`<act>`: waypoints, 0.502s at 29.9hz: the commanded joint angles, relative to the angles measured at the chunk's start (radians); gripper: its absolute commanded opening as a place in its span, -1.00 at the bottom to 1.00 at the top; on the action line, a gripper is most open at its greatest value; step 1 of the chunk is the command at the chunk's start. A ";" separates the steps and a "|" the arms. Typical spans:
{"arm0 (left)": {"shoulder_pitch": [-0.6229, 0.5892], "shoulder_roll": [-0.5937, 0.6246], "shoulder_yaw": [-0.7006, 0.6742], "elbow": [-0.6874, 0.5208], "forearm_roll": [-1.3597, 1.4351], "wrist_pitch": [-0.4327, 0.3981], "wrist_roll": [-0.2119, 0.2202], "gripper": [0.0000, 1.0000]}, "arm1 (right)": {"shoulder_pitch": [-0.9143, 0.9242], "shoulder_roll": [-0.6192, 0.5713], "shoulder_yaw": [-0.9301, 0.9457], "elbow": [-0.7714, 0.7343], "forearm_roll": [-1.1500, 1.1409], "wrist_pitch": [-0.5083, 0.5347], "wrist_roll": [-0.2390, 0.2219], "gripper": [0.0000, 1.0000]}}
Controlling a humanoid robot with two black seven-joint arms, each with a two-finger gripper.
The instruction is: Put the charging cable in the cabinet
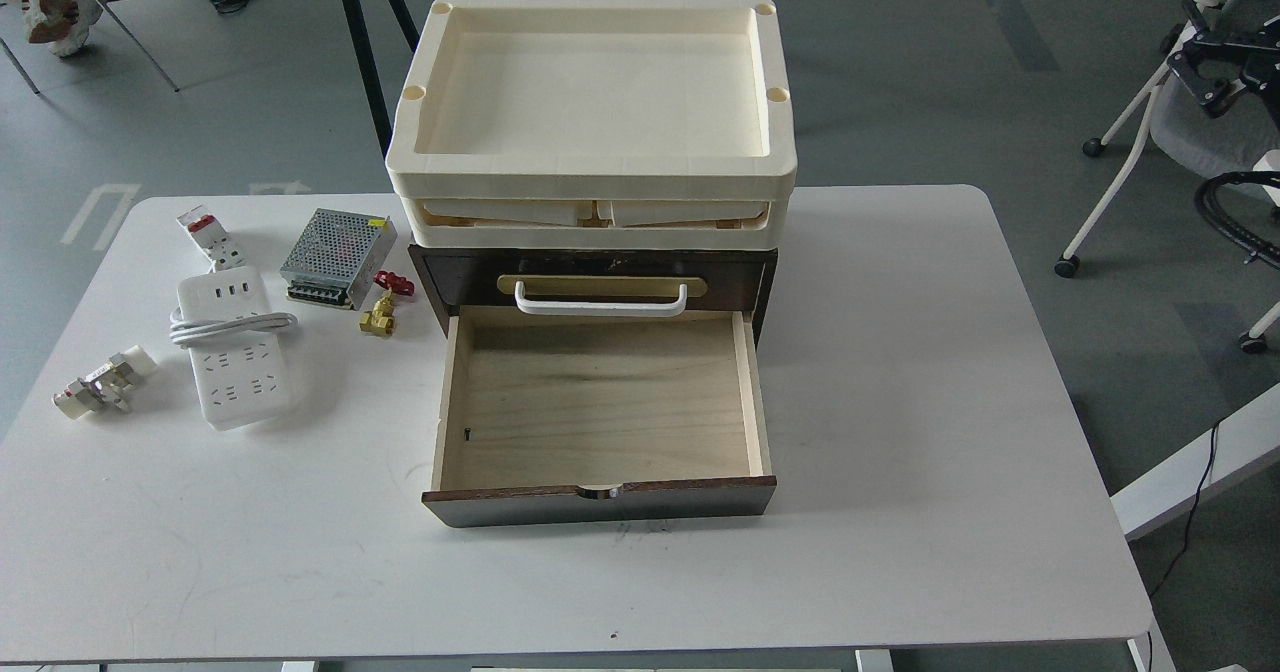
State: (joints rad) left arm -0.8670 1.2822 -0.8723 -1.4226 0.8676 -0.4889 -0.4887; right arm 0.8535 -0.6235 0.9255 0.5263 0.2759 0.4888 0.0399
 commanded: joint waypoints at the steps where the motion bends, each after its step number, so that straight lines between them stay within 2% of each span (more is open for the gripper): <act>1: -0.001 0.011 0.000 -0.012 0.259 0.000 0.000 0.99 | -0.033 -0.038 0.026 0.001 0.000 0.000 0.000 1.00; 6: 0.002 0.011 0.039 -0.012 0.611 0.000 0.000 0.99 | -0.045 -0.076 0.027 0.000 0.000 0.000 0.003 1.00; 11: 0.005 0.068 0.286 -0.012 0.873 0.000 0.000 0.99 | -0.059 -0.081 0.027 -0.002 0.000 0.000 0.008 1.00; 15: 0.003 0.109 0.504 -0.009 0.973 0.000 0.000 0.98 | -0.071 -0.079 0.027 -0.003 0.000 0.000 0.008 1.00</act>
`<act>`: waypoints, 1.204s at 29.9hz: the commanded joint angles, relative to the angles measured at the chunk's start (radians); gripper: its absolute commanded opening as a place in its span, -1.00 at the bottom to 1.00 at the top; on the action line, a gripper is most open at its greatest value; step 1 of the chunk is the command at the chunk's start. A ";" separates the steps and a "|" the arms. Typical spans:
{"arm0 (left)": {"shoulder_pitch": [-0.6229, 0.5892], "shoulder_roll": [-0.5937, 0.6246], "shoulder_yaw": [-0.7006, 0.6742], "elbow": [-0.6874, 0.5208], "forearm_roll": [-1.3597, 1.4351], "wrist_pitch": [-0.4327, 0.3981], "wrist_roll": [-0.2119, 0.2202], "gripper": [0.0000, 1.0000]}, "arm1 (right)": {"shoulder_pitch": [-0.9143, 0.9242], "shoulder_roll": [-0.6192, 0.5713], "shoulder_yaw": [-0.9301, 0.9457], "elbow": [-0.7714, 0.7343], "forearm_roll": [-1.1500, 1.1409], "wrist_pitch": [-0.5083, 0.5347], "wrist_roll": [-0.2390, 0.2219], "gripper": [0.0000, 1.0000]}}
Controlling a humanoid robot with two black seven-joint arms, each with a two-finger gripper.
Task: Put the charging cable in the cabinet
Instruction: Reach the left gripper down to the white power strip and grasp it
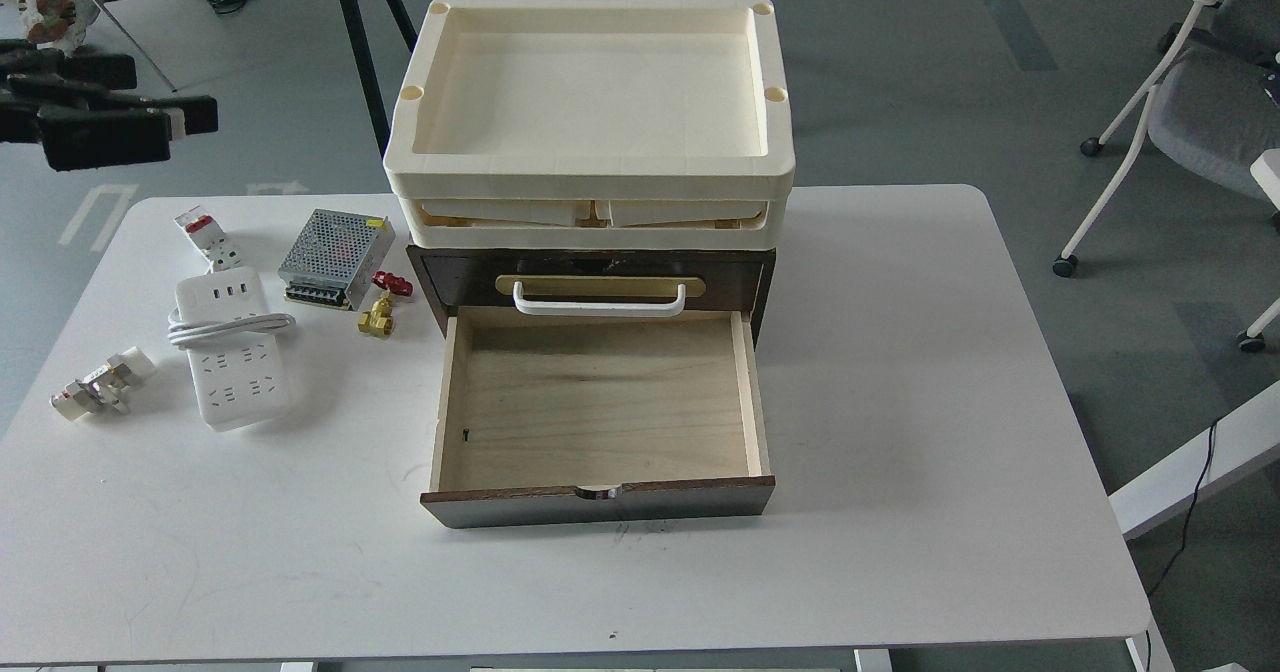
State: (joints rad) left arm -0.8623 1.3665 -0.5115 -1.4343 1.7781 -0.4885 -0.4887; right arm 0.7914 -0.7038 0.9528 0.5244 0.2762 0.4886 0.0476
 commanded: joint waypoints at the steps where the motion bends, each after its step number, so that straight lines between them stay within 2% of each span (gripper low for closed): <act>1: -0.001 0.026 0.175 0.008 0.064 0.013 0.000 0.98 | -0.009 0.001 0.000 -0.001 0.000 0.000 0.000 1.00; 3: 0.000 0.017 0.223 0.028 0.073 0.051 0.000 0.98 | -0.012 0.003 0.000 -0.001 0.000 0.000 0.000 1.00; 5: 0.002 -0.015 0.245 0.083 0.115 0.056 0.000 0.97 | -0.018 0.010 0.000 -0.001 0.000 0.000 0.001 1.00; 9: -0.009 -0.190 0.257 0.228 0.297 0.057 0.000 0.95 | -0.026 0.015 0.000 -0.003 0.000 0.000 0.001 1.00; 16: -0.009 -0.392 0.260 0.448 0.404 0.071 0.000 0.94 | -0.044 0.003 0.004 -0.004 0.001 0.000 0.001 1.00; 25: -0.023 -0.544 0.268 0.672 0.404 0.195 0.000 0.90 | -0.078 0.003 0.006 -0.003 0.001 0.000 0.001 1.00; 36: -0.041 -0.696 0.445 0.948 0.404 0.396 0.000 0.83 | -0.084 0.003 0.006 -0.003 0.001 0.000 0.014 1.00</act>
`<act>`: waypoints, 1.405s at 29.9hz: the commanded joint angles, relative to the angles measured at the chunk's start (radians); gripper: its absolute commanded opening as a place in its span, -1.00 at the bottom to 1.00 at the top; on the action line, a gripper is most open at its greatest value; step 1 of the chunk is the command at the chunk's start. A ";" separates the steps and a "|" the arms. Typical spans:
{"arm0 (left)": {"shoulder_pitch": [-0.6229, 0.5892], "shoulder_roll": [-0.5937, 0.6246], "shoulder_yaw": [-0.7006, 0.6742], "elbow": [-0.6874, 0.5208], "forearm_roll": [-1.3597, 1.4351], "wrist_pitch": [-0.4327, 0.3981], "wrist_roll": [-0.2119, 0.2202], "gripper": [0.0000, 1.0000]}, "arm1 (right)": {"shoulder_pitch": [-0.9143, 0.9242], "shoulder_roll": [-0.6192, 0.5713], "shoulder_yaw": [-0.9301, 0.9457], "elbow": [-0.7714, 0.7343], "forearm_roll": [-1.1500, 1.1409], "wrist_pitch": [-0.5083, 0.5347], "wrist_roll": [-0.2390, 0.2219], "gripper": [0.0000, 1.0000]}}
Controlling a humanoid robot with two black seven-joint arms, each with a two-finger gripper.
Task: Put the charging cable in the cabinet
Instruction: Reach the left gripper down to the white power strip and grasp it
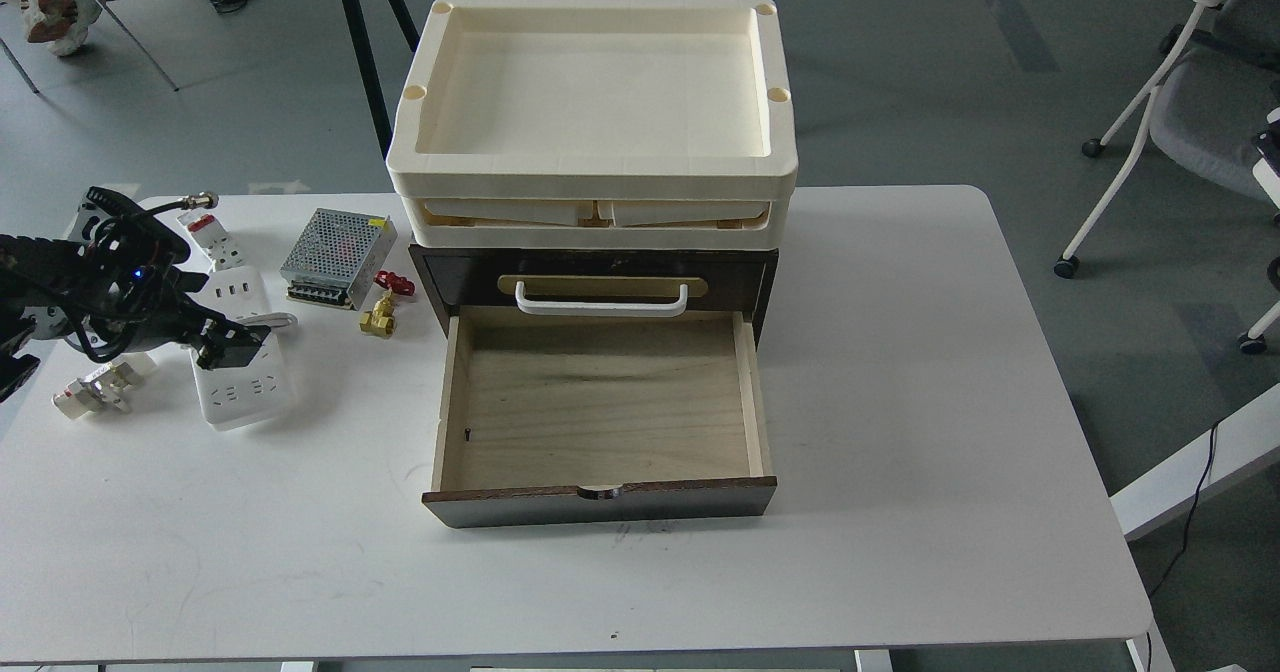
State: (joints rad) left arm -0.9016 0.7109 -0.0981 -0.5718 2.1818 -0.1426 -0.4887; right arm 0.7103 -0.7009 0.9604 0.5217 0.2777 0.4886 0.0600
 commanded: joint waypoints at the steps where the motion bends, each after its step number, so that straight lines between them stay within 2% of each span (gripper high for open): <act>1: -0.002 -0.056 0.038 0.114 0.000 0.067 0.000 0.83 | -0.005 0.000 -0.002 0.000 0.000 0.000 0.001 0.99; 7: -0.002 -0.134 0.127 0.280 0.000 0.149 0.000 0.77 | -0.015 0.000 0.000 0.000 0.000 0.000 0.003 1.00; 12: 0.000 -0.165 0.170 0.343 0.000 0.189 0.000 0.70 | -0.022 0.000 0.000 -0.002 0.000 0.000 0.009 1.00; 18: 0.000 -0.169 0.172 0.346 0.000 0.190 0.000 0.59 | -0.029 0.000 -0.002 -0.002 0.000 0.000 0.009 1.00; 24: 0.001 -0.185 0.172 0.346 0.000 0.192 0.000 0.36 | -0.040 0.000 0.000 -0.003 0.000 0.000 0.009 1.00; 34: 0.007 -0.185 0.172 0.345 0.000 0.193 0.000 0.24 | -0.049 0.000 0.000 -0.003 0.000 0.000 0.009 1.00; 39: 0.004 -0.185 0.195 0.345 0.000 0.193 0.000 0.01 | -0.051 0.000 0.000 -0.003 0.000 0.000 0.011 1.00; 42: 0.003 -0.185 0.207 0.345 0.000 0.195 0.000 -0.29 | -0.051 0.001 0.000 -0.003 0.000 0.000 0.009 1.00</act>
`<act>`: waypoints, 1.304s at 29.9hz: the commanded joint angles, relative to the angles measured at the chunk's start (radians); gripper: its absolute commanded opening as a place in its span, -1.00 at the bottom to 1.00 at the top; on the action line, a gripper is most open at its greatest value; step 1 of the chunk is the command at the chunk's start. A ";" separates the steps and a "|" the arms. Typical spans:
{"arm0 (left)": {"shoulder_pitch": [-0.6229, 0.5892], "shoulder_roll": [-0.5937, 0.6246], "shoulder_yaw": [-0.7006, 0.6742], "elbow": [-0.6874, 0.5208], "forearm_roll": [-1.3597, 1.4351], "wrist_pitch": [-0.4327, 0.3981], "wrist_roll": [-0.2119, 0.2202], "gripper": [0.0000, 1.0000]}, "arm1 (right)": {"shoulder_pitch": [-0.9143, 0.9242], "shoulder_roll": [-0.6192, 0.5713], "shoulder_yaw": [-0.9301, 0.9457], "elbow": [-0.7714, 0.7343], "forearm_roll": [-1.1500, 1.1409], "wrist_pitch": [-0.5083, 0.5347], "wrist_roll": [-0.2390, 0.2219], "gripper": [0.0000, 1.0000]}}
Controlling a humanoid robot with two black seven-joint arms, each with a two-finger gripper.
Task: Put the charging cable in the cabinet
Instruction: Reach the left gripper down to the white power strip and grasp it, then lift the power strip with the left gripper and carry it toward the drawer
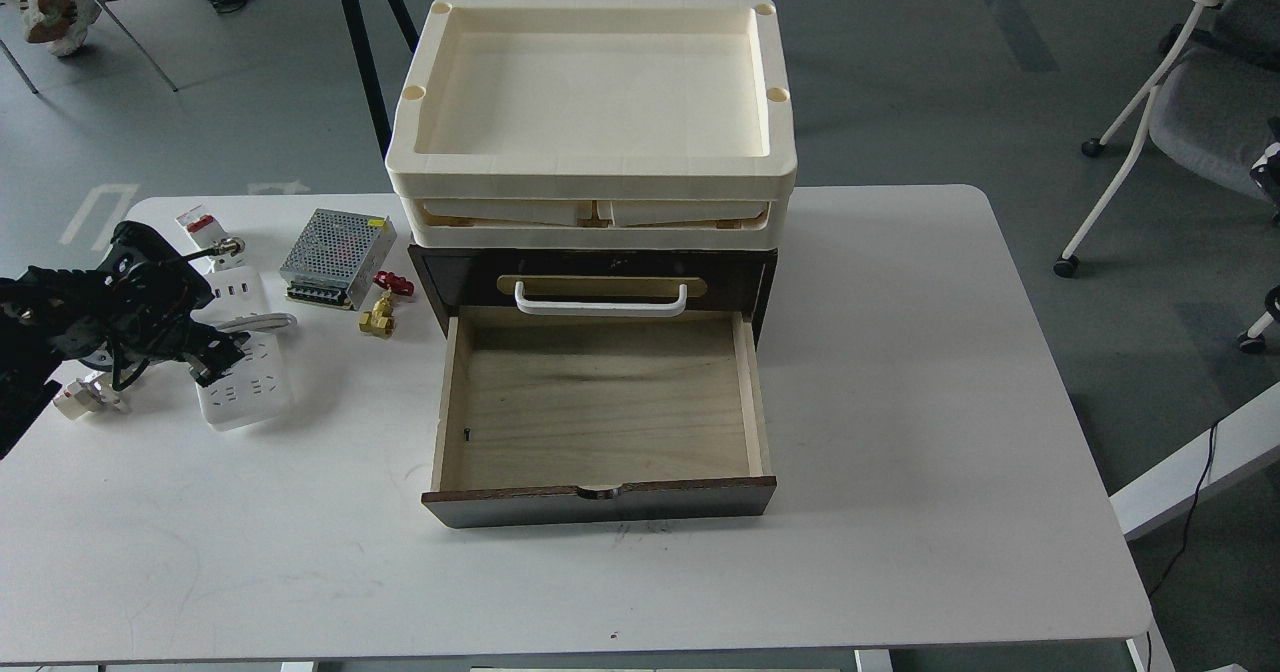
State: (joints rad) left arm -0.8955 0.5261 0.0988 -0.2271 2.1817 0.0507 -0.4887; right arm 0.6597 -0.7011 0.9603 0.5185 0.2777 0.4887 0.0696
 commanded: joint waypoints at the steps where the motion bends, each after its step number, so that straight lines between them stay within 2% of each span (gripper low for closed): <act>1: -0.003 0.000 0.010 0.000 0.000 0.001 0.000 -0.41 | 0.000 0.002 0.000 0.000 0.000 0.000 -0.001 1.00; 5: -0.003 0.000 0.010 0.000 0.000 0.012 0.000 -0.72 | 0.000 0.000 0.000 0.000 0.000 0.000 0.001 1.00; 11: -0.005 0.002 0.010 -0.002 0.000 0.018 0.000 -0.95 | -0.009 0.000 0.000 -0.002 0.000 0.000 0.001 1.00; 17: -0.010 0.003 0.009 -0.002 -0.058 0.023 0.000 -0.99 | -0.015 0.000 0.000 -0.002 0.000 0.000 -0.001 1.00; 22: -0.072 0.020 0.012 -0.003 -0.077 0.021 0.000 -0.99 | -0.017 0.000 0.000 -0.003 0.000 0.000 0.001 1.00; 27: -0.106 0.130 0.010 -0.050 -0.076 0.018 0.000 -0.99 | -0.017 0.000 0.000 -0.002 0.000 0.000 0.001 1.00; 29: -0.137 0.201 0.010 -0.139 -0.077 0.011 0.000 -0.99 | -0.015 0.000 0.000 -0.002 0.000 0.000 0.001 1.00; 31: -0.154 0.315 0.009 -0.285 -0.079 -0.009 0.000 -0.99 | -0.017 0.000 0.004 -0.002 0.000 0.000 -0.001 1.00; 39: -0.269 0.739 -0.008 -0.891 -0.179 -0.262 0.000 -0.99 | -0.017 0.002 0.015 -0.001 0.000 0.000 -0.001 1.00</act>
State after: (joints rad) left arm -1.1347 1.1339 0.0900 -0.9220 2.0688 -0.1336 -0.4885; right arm 0.6433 -0.7013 0.9749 0.5173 0.2777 0.4888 0.0705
